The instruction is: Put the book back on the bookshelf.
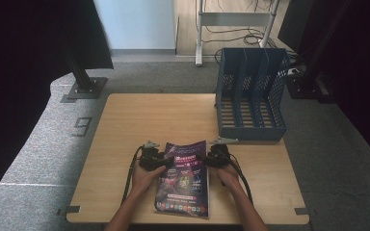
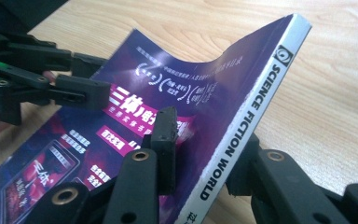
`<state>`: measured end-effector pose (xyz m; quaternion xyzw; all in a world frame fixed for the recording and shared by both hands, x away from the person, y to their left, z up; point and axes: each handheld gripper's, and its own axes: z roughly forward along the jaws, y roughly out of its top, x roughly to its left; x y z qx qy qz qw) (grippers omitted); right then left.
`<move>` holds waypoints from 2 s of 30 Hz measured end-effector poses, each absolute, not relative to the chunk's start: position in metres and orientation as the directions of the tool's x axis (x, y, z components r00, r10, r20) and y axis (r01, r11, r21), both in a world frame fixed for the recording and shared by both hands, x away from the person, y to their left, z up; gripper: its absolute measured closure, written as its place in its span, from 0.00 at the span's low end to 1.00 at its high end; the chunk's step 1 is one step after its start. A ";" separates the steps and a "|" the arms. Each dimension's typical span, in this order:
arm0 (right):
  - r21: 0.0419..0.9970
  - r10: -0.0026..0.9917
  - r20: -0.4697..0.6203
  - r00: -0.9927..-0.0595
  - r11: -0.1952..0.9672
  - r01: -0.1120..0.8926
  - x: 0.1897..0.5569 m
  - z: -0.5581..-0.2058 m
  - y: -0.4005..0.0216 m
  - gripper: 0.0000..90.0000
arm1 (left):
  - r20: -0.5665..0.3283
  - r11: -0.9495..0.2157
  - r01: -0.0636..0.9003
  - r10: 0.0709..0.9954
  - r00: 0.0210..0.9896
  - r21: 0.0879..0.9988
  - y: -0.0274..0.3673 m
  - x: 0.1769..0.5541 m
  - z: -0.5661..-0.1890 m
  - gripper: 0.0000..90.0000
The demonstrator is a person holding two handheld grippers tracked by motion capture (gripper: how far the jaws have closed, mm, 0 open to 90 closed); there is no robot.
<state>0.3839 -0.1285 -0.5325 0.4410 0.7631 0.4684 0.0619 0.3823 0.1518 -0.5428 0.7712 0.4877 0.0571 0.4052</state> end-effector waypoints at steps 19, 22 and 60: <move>0.872 0.689 0.271 -0.672 0.121 0.475 0.366 -0.509 -0.128 0.81 | -0.408 -0.102 0.719 0.765 0.499 0.688 0.160 0.385 -0.539 0.52; 0.885 0.682 0.266 -0.682 0.108 0.453 0.362 -0.503 -0.129 0.82 | -0.415 -0.103 0.713 0.752 0.512 0.693 0.157 0.384 -0.538 0.46; 0.961 0.633 0.201 -0.748 0.022 0.276 0.342 -0.469 -0.138 0.88 | -0.402 -0.123 0.618 0.658 0.637 0.777 0.147 0.377 -0.510 0.33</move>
